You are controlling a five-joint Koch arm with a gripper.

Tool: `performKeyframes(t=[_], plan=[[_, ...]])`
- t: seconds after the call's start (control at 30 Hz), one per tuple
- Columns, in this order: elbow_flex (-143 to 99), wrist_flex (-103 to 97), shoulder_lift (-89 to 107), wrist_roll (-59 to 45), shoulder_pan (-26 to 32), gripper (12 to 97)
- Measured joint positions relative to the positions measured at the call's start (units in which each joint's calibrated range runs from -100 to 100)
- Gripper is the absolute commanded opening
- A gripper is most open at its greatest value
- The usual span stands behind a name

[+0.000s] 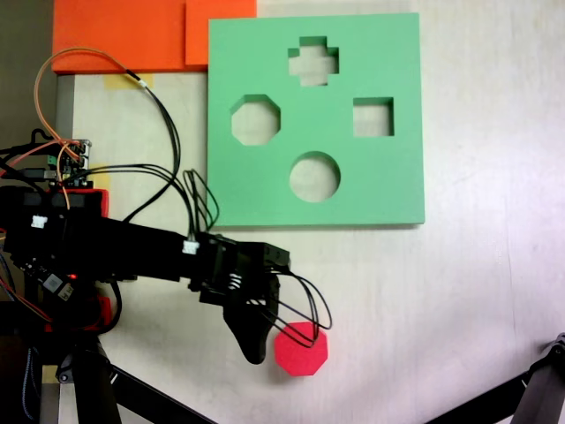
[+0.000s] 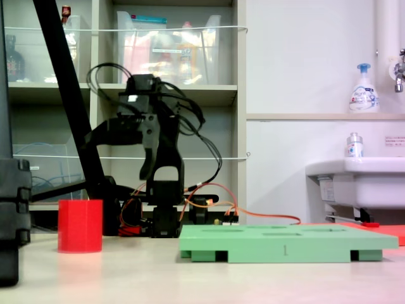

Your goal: Put the octagonal pillar block into the corresponding hole

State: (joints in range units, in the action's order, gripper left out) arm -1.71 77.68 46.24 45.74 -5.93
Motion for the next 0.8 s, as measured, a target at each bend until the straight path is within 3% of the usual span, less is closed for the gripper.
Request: performKeyframes(t=[0.27, 0.8], plan=[[4.31, 0.0, -17.78, -3.76, -2.1, 95.5], [8.33, -0.1, -32.56, -6.25, -4.59, 95.5]])
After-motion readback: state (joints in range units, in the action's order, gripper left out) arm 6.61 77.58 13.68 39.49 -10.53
